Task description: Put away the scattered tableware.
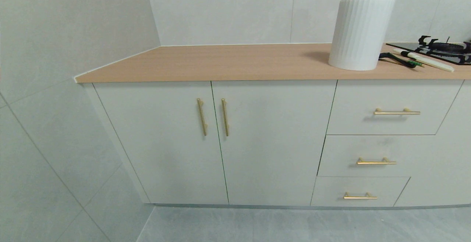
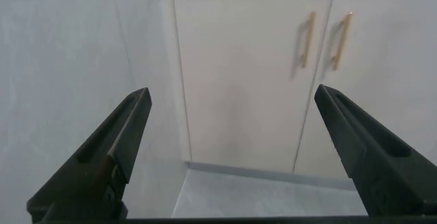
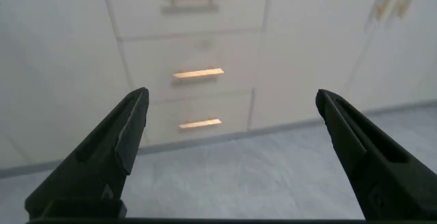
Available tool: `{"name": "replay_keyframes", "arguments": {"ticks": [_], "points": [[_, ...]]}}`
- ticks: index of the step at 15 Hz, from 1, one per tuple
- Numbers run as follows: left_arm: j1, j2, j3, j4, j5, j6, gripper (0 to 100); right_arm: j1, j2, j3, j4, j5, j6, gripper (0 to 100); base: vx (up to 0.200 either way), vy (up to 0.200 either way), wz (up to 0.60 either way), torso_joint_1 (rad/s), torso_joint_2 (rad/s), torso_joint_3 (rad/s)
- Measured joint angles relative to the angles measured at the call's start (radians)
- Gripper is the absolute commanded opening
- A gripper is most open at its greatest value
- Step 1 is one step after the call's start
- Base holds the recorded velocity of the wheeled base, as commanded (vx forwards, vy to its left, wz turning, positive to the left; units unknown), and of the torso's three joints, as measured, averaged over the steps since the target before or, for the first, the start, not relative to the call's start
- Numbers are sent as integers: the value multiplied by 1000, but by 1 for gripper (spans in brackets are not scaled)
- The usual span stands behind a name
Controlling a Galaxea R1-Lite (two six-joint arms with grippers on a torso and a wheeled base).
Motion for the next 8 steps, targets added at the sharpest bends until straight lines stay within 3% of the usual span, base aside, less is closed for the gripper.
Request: {"name": "replay_keyframes", "arguments": {"ticks": [3,5,8], "points": [[8,-18,136,-95,9,-12,100,-3,-14,172,-261,23,-2,100,0,0,0,0,0,0],[10,-20,243,-187,-21,-18,100,-3,-17,322,-481,142,8,100,0,0,0,0,0,0],[10,-21,298,-167,-99,-16,100,-3,-19,416,-447,283,27,100,0,0,0,0,0,0]]}}
